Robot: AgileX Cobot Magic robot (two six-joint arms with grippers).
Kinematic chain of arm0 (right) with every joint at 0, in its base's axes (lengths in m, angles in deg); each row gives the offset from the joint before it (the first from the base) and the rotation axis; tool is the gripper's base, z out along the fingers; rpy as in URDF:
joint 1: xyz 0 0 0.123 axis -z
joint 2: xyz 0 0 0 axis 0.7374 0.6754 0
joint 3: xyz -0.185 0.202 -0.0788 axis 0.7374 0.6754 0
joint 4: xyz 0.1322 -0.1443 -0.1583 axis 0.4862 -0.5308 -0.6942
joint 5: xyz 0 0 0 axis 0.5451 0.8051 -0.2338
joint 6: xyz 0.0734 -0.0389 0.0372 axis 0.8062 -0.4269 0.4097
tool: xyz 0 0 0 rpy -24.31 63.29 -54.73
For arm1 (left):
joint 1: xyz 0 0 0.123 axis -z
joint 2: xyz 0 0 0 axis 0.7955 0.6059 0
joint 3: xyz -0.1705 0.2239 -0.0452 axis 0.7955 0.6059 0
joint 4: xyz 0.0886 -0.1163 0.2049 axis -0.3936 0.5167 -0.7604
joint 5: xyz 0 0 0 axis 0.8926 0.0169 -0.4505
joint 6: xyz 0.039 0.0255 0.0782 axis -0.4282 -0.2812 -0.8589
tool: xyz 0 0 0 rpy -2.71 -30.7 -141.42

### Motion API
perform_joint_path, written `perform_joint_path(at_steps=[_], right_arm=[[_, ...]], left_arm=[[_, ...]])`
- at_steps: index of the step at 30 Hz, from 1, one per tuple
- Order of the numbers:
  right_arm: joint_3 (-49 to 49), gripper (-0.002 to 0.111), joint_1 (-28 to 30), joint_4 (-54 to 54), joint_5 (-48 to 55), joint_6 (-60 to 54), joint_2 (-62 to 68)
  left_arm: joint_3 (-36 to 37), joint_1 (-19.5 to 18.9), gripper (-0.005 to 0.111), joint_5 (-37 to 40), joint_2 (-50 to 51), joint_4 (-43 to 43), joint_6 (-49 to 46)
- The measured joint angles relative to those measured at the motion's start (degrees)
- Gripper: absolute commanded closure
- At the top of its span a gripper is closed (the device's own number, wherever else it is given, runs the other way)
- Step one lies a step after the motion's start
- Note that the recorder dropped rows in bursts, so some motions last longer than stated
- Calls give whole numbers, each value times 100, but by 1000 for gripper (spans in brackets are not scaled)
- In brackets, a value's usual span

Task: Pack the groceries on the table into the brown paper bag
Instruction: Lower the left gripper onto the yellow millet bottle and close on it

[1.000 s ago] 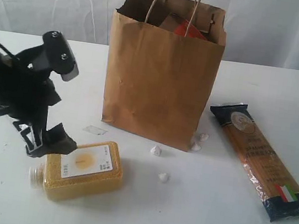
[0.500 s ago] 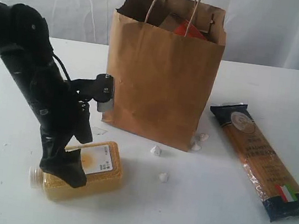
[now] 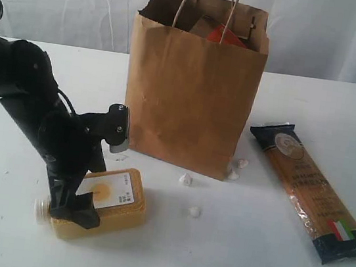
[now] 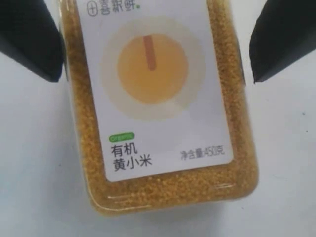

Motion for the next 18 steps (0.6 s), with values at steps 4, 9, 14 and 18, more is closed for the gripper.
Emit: perform_joint_path(at_steps=[4, 9, 14, 18], right_arm=[[0, 108, 0, 0, 0, 0, 0], [0, 108, 0, 0, 0, 0, 0], [0, 108, 0, 0, 0, 0, 0], [0, 108, 0, 0, 0, 0, 0]], left_arm=[[9, 0, 2, -20, 0, 0, -12], [21, 0, 2, -20, 0, -60, -84], [161, 0, 2, -142, 13, -232, -186], [273, 0, 2, -391, 13, -259, -113]])
